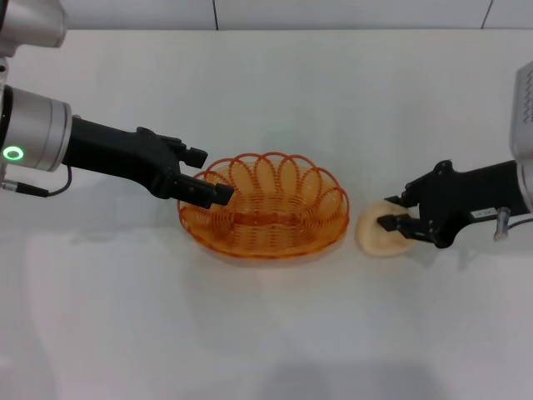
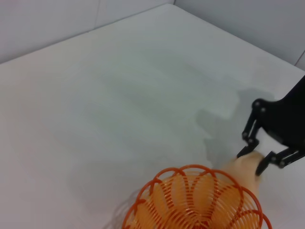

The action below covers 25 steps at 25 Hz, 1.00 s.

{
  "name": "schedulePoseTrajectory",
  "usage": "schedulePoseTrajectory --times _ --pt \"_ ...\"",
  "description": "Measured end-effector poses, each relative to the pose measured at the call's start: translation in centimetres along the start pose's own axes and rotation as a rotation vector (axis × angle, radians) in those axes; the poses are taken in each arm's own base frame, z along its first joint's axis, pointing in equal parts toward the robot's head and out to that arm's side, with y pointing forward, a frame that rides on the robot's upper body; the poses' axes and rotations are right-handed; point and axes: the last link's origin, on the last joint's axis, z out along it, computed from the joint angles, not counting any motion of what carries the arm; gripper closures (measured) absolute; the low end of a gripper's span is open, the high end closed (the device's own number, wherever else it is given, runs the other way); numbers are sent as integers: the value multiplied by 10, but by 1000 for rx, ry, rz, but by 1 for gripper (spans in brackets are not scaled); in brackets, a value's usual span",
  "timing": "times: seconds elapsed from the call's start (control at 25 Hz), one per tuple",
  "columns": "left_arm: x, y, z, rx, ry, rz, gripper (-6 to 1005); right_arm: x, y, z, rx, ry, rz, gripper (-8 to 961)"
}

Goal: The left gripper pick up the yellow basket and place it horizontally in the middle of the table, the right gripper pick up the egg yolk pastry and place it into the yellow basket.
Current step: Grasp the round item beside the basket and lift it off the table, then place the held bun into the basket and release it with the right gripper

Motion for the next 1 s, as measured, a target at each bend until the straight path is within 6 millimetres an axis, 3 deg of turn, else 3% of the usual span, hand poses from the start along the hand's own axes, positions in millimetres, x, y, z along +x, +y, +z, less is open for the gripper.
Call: schedulePoseTrajectory --times 0.24,0.52,0.72,1.0 --pt "-1 0 -2 5 2 5 117 -16 2 -22 41 -45 -20 759" --pt "-8 1 -7 -3 -22 12 117 -41 6 -31 49 -89 -30 788" --pt "-13 3 -15 -13 -51 23 118 -64 10 -19 22 -132 -62 826" --pt "-22 6 -26 -3 -67 22 118 -86 15 15 -8 -135 -107 882"
